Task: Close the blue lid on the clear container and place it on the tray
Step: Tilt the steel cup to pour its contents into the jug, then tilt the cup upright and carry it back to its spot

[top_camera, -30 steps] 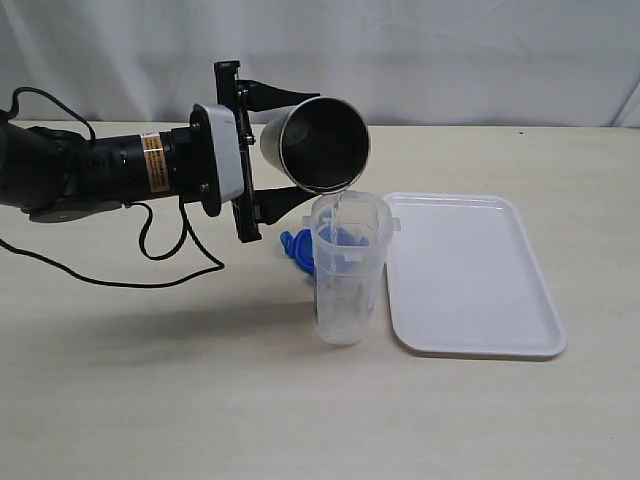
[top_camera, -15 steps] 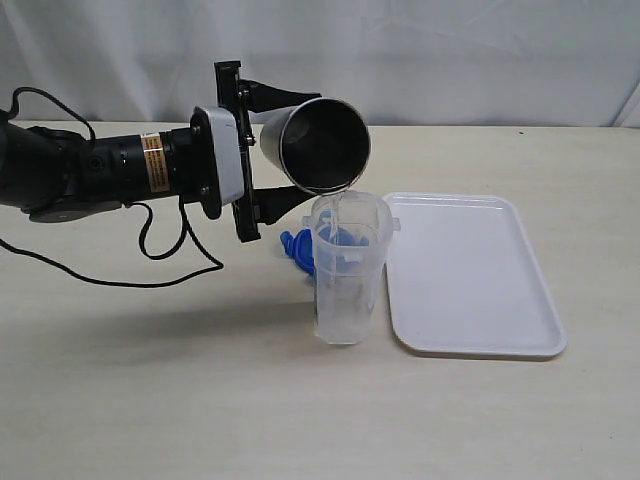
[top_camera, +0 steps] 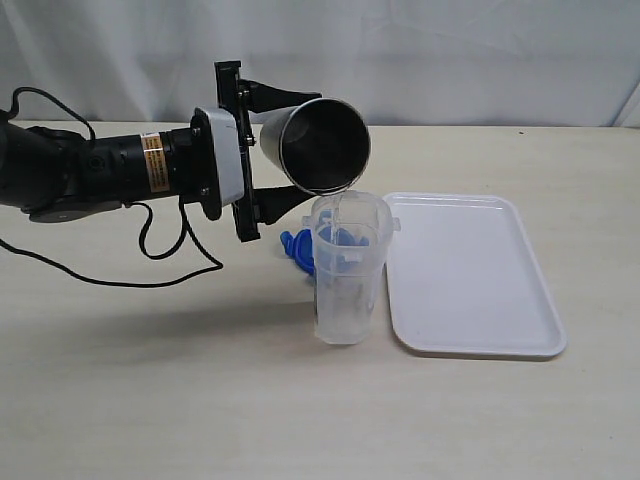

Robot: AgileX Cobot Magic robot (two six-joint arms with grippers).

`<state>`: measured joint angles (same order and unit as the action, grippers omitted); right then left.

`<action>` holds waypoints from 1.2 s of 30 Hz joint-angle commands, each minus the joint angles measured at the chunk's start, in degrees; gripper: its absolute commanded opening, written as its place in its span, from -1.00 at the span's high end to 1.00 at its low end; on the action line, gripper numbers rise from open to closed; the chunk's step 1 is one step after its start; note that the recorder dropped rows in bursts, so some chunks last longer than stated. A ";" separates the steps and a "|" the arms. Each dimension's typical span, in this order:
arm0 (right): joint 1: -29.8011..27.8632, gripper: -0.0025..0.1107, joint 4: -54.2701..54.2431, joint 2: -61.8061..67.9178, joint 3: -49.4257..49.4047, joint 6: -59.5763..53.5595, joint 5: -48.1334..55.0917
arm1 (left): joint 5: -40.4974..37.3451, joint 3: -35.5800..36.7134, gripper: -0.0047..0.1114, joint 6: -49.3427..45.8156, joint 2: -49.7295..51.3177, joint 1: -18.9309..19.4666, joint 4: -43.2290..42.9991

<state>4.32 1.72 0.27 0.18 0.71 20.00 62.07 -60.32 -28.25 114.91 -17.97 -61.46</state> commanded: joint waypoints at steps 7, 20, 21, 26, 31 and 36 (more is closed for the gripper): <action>-0.26 0.88 0.02 -0.27 -0.18 0.07 -0.16 | 3.40 -0.43 0.92 -0.13 -1.35 -0.09 2.58; -0.26 0.88 0.02 -0.27 -0.18 0.07 -0.16 | 3.27 -0.43 0.92 9.72 -1.35 -0.09 3.77; -0.26 0.88 0.02 -0.27 -0.18 0.07 -0.16 | 2.94 -0.43 0.92 11.26 -1.25 -0.09 5.15; -0.26 0.88 0.02 -0.27 -0.18 0.07 -0.16 | -1.97 -0.43 0.92 15.09 -1.14 -0.09 13.40; -0.26 0.88 0.02 -0.27 -0.18 0.07 -0.16 | -7.17 -0.43 0.92 19.21 -1.14 -0.09 21.41; -0.26 0.88 0.02 -0.27 -0.18 0.07 -0.16 | -9.51 -0.43 0.92 24.50 -1.02 -0.09 35.58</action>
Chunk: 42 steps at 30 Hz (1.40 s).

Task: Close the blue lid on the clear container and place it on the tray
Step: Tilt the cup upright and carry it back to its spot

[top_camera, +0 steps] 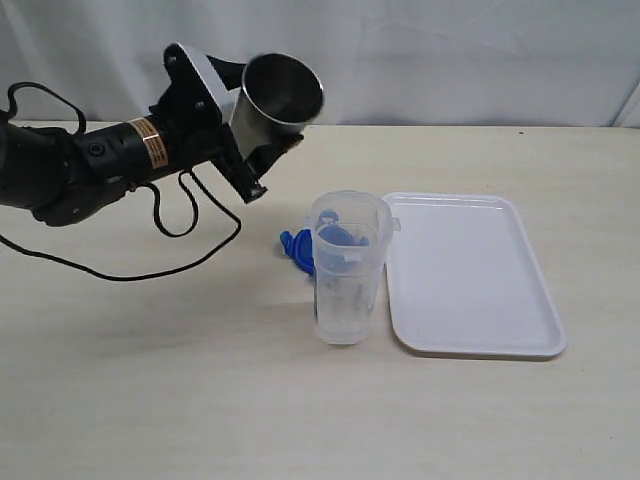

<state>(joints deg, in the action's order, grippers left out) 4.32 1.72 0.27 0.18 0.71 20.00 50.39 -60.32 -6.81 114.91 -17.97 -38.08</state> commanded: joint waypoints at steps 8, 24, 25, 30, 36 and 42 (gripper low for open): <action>-0.26 0.88 0.02 -0.27 -0.18 0.07 -0.16 | 0.87 -5.30 0.92 11.54 3.48 2.06 23.59; -0.26 0.88 0.02 -0.27 -0.18 0.07 -0.16 | -0.79 -19.98 0.92 17.10 18.56 15.07 23.38; -0.26 0.88 0.02 -0.27 -0.18 0.07 -0.16 | 0.99 -19.98 0.92 17.83 19.61 15.74 23.23; -0.26 0.88 0.02 -0.27 -0.18 0.07 -0.16 | 3.98 -19.98 0.92 18.02 22.76 16.89 22.54; -0.26 0.88 0.02 -0.27 -0.18 0.07 -0.16 | 2.98 -19.98 0.92 17.27 22.86 16.89 22.30; -0.26 0.88 0.02 -0.27 -0.18 0.07 -0.16 | 2.08 -19.98 0.92 17.27 22.86 16.89 22.30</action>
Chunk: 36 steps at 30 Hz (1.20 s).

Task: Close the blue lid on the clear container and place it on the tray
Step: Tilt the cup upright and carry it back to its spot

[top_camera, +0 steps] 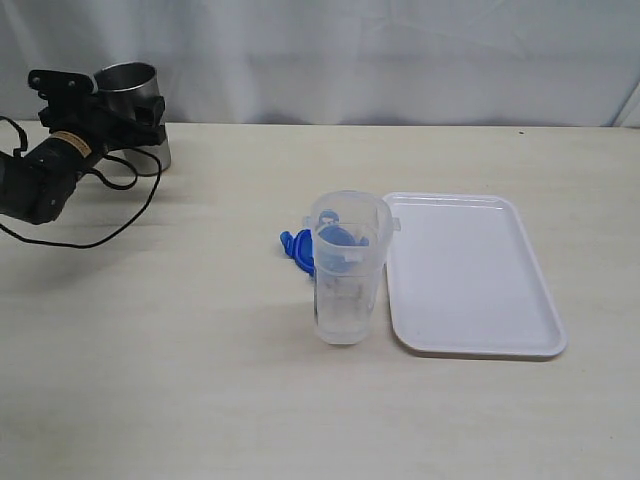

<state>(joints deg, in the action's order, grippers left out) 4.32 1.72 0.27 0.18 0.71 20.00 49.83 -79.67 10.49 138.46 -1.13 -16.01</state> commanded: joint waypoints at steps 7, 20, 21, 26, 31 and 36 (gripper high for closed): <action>-0.26 0.88 0.02 -0.27 -0.18 0.07 -0.16 | -0.96 -0.62 0.83 -0.03 -0.69 0.05 -0.62; -0.26 0.88 0.02 -0.27 -0.18 0.07 -0.16 | -4.87 -0.62 -0.49 0.20 -0.69 0.05 -2.31; -0.26 0.88 0.02 -0.27 -0.18 0.07 -0.16 | -5.11 -0.62 -0.50 0.20 -0.69 0.05 -2.31; -0.26 0.88 0.02 -0.27 -0.18 0.07 -0.16 | -7.79 -0.62 -0.50 0.20 -0.69 0.05 -2.31; -0.26 0.88 0.02 -0.27 -0.18 0.07 -0.16 | -9.32 -0.62 -0.62 0.20 -0.69 0.05 -2.31; -0.26 0.88 0.02 -0.27 -0.18 0.07 -0.16 | -10.40 -0.62 -0.89 -0.16 -0.69 0.05 -2.31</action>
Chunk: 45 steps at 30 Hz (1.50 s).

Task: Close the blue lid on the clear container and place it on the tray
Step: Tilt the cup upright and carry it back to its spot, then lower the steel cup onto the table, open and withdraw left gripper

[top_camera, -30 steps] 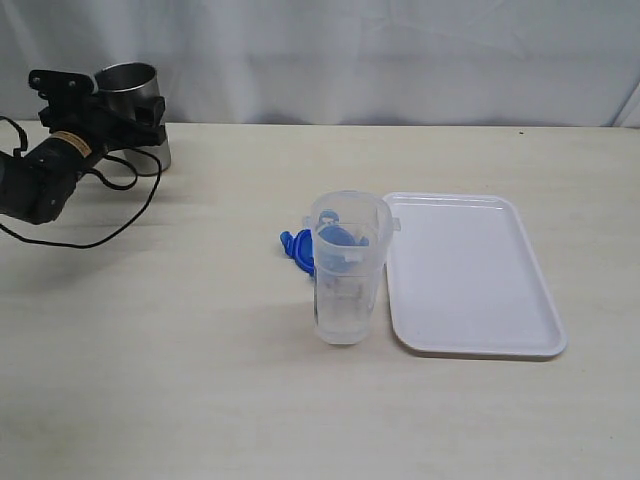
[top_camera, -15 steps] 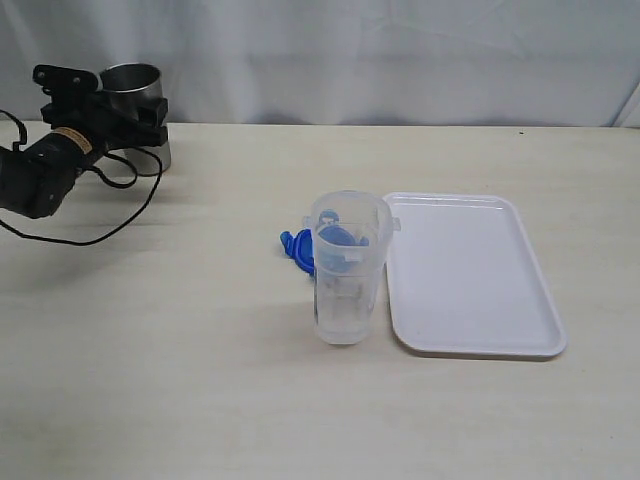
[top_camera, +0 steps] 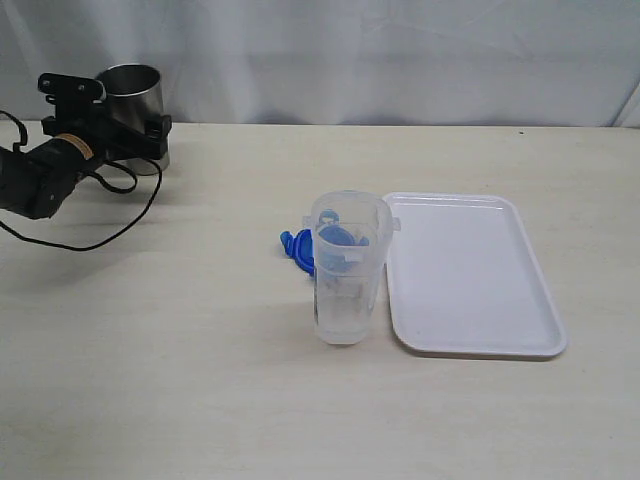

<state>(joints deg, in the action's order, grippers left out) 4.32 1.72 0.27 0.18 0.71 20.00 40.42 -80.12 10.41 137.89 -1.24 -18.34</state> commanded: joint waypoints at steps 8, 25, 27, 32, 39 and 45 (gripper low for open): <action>-0.26 0.88 0.02 -0.27 -0.18 0.07 -0.16 | -4.72 0.32 -0.89 -0.08 -0.32 0.15 -0.06; -0.26 0.88 0.02 -0.27 -0.18 0.07 -0.16 | 4.50 9.24 -0.89 -1.97 -2.47 0.50 0.20; -0.26 0.88 0.02 -0.27 -0.18 0.07 -0.16 | 4.50 10.73 -0.89 -2.54 -3.55 0.50 0.20; -0.26 0.88 0.02 -0.27 -0.18 0.07 -0.16 | 5.11 14.89 -0.89 -3.19 -5.63 0.62 1.09; -0.26 0.88 0.02 -0.27 -0.18 0.07 -0.16 | 8.49 24.02 -0.89 -3.57 -11.48 0.62 1.56; -0.26 0.88 0.02 -0.27 -0.18 0.07 -0.16 | 8.47 32.86 -0.89 -3.57 -20.44 0.62 1.56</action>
<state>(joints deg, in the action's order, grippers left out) 4.32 1.72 0.27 0.18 0.71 20.00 47.57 -50.43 7.24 121.51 -0.70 -17.52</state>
